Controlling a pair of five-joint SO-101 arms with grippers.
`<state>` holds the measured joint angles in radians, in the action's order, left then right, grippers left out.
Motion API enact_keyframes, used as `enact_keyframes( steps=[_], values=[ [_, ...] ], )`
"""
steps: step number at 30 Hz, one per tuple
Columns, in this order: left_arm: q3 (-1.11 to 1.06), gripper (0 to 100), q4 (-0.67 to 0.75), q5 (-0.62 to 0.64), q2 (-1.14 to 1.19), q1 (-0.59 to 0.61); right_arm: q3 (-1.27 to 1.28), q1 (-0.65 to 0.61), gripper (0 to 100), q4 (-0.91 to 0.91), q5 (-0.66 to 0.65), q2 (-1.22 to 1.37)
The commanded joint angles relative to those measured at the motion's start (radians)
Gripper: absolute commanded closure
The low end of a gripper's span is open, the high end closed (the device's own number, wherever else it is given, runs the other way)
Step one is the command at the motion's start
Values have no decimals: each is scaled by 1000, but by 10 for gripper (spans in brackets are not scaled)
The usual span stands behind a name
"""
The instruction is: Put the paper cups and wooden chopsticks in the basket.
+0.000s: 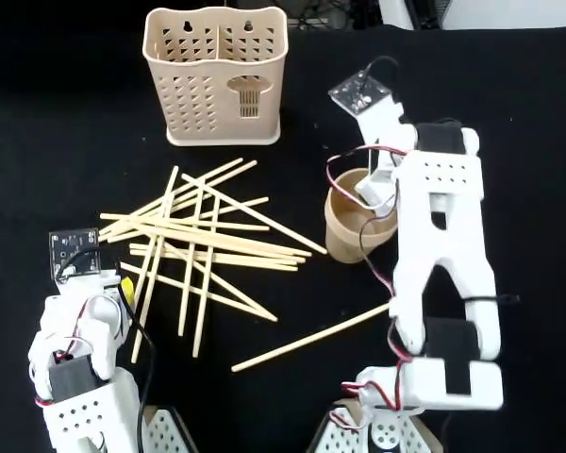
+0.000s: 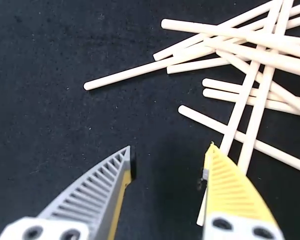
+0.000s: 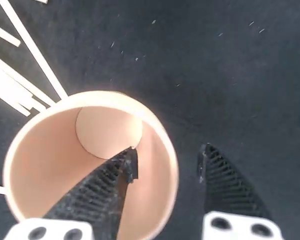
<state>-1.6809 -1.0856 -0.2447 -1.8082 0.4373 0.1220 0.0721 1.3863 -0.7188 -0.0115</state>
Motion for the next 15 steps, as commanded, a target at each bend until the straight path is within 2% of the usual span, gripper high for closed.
enact_keyframes(
  steps=[1,3,4,8,15],
  values=[
    [-18,755,-5,6,-8,2,-15,14,888,-25,-11,28],
    [-18,755,-5,6,-8,2,-42,14,995,-31,-5,39],
    [-18,755,-5,6,-8,2,-53,15,969,-31,-5,39],
    [-18,755,-5,6,-8,2,-114,14,986,11,-8,38],
    [-18,755,-5,6,-8,2,-335,8,986,229,-5,38]
  ],
)
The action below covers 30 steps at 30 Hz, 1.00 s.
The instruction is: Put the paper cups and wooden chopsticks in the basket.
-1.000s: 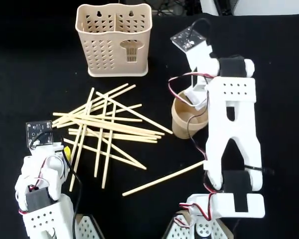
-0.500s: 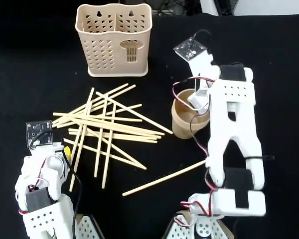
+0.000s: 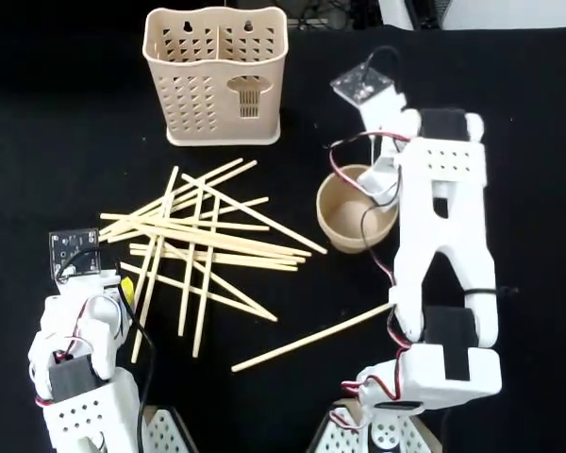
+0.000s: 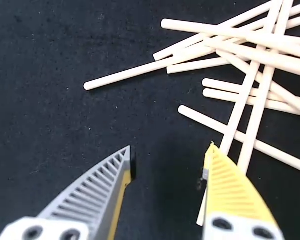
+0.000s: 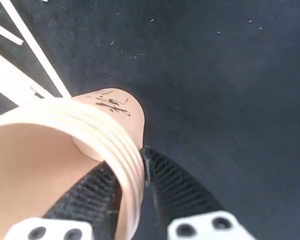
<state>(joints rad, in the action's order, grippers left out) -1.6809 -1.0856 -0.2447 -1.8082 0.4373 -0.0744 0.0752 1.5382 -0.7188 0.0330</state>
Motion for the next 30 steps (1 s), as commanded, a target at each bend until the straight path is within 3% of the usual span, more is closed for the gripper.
enact_keyframes(
  steps=[1,5,16,23,30],
  values=[
    [-18,755,-5,6,-8,2,-183,3,986,101,-3,-7],
    [-18,755,-5,6,-8,1,-392,-3,986,140,91,1],
    [-18,755,-5,6,-8,1,-848,-222,986,57,358,4],
    [-18,755,-5,6,-8,1,-866,-313,986,-137,440,87],
    [-18,755,-5,6,-8,1,-865,-316,986,-319,502,180]
  ],
)
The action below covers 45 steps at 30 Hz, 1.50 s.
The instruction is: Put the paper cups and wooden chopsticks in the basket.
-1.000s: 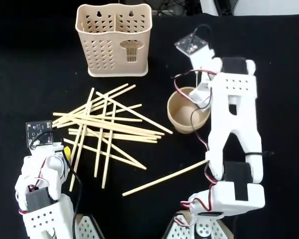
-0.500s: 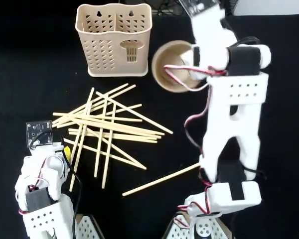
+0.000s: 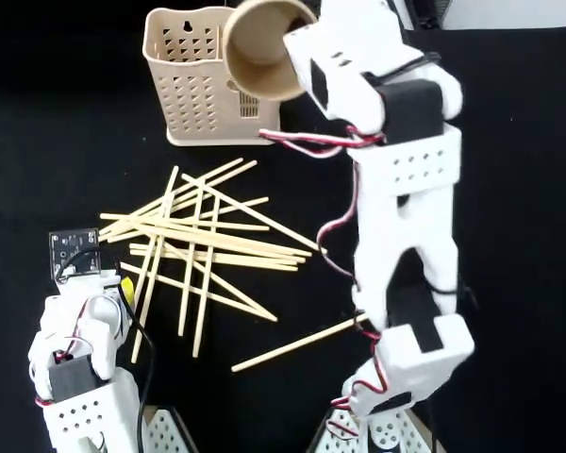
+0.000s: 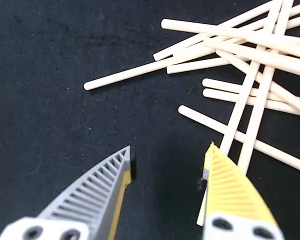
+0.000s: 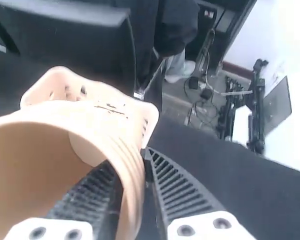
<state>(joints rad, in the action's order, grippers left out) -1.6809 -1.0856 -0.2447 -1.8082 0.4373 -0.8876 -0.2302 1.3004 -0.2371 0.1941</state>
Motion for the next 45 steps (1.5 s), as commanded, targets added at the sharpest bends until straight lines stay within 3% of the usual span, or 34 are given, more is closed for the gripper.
enact_keyframes(
  steps=[1,17,24,28,31,38,45],
  values=[
    [-18,755,-5,6,-8,1,-51,-11,986,-92,23,38],
    [-16,755,-3,5,-6,12,-44,6,986,-183,77,157],
    [140,751,203,11,3,105,-51,9,986,-178,75,150],
    [352,750,209,14,57,91,-51,9,986,-178,75,150],
    [550,750,210,37,227,68,-53,9,986,-178,74,148],
    [1227,750,166,95,961,65,-53,9,986,-161,75,120],
    [2005,749,-117,94,1640,-35,-51,9,986,-158,74,114]
  ],
)
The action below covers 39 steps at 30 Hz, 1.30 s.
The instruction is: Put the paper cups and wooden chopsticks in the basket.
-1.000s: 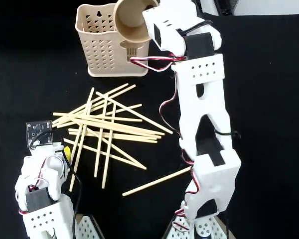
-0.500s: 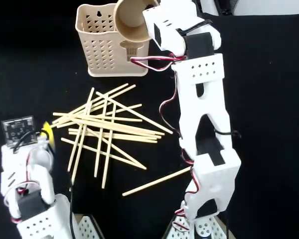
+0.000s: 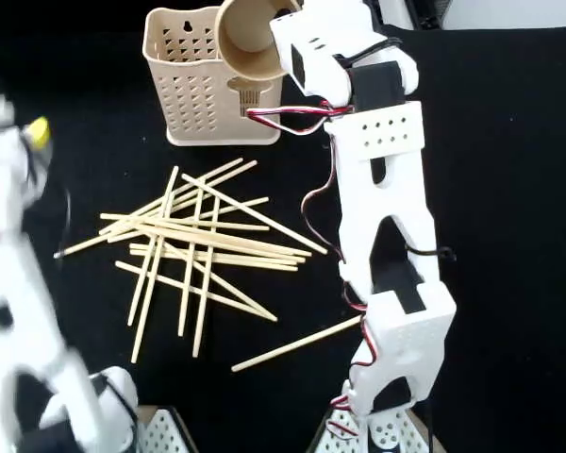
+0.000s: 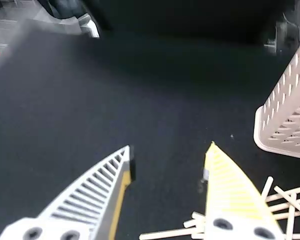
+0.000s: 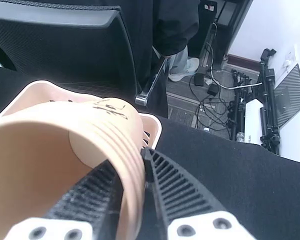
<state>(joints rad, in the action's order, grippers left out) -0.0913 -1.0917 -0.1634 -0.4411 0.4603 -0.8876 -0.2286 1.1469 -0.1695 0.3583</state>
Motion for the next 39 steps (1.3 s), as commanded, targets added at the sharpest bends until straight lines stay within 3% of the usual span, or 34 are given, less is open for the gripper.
enact_keyframes(
  steps=[1,9,19,25,33,39],
  values=[
    [527,749,-150,12,361,-77,-51,8,986,-5,6,-51],
    [1316,749,-382,15,951,-162,-111,8,986,37,5,-51],
    [1748,719,-365,201,1381,-236,-125,9,986,101,3,-53],
    [1758,718,-361,313,1303,-200,-125,23,986,97,3,-53],
    [1755,718,-354,307,1226,-295,-122,25,986,101,3,-51],
    [1679,719,-224,284,1269,-309,-124,29,986,127,3,-53]
  ],
)
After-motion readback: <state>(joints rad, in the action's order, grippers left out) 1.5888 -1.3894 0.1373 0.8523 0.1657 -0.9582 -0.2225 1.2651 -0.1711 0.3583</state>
